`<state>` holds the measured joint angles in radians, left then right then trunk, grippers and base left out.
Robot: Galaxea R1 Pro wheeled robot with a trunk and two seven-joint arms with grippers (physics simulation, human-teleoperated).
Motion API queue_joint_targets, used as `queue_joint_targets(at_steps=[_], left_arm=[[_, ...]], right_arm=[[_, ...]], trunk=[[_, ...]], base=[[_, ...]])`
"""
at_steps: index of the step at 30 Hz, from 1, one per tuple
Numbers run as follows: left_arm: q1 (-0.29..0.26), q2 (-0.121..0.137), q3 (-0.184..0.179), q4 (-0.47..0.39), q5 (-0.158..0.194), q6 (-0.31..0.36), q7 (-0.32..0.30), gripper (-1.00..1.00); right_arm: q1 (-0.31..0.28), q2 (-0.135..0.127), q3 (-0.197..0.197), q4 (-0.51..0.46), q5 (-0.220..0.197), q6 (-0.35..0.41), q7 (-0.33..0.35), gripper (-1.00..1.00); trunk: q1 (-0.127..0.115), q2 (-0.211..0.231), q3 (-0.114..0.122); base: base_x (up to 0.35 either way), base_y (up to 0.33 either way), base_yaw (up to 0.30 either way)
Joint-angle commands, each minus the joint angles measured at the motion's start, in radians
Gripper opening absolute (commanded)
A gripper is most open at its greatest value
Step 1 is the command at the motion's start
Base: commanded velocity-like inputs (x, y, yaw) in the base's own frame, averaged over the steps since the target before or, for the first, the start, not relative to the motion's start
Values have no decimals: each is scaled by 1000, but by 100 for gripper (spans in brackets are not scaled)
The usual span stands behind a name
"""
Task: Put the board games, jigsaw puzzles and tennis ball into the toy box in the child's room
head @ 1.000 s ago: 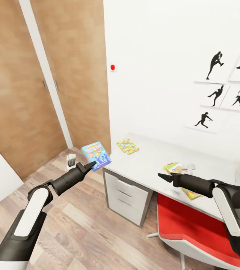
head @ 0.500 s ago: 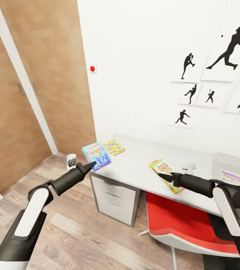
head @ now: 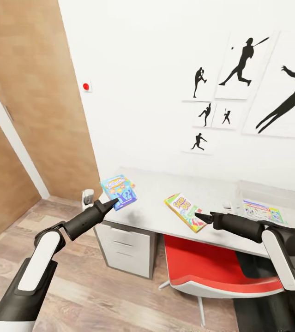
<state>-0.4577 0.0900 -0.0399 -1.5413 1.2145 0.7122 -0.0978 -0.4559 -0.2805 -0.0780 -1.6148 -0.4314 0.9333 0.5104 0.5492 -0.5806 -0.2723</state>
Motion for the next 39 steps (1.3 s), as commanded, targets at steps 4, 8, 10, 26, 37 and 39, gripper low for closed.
queue_joint_targets(at_steps=[4, 8, 10, 26, 37, 39], left_arm=[[-1, 0, 0, 0, 4, 3, -3, -100], [-1, 0, 0, 0, 4, 3, -3, -100], [-1, 0, 0, 0, 3, 3, -3, -100], [-1, -1, 0, 1, 1, 2, -3, -100], [0, 0, 1, 1, 0, 0, -3, -100], [0, 0, 1, 1, 0, 1, -4, -100]], right_arm=[[-1, 0, -1, 0, 3, 5, 6, 100], [-1, 0, -6, 0, 3, 5, 6, 100], [-1, 0, -12, 0, 3, 4, 6, 100], [-1, 0, -35, -1, 3, 5, 9, 100], [-1, 0, -35, -1, 3, 5, 9, 100], [-1, 0, -35, -1, 3, 5, 10, 100]], trunk=[[0, -1, 0], [0, -1, 2], [0, -1, 3], [0, -1, 6], [0, -1, 6], [0, -1, 6]], base=[[148, -67, -280], [217, -116, -279], [253, -145, -267], [126, -63, -89], [175, -2, -3], [121, -1, -1]])
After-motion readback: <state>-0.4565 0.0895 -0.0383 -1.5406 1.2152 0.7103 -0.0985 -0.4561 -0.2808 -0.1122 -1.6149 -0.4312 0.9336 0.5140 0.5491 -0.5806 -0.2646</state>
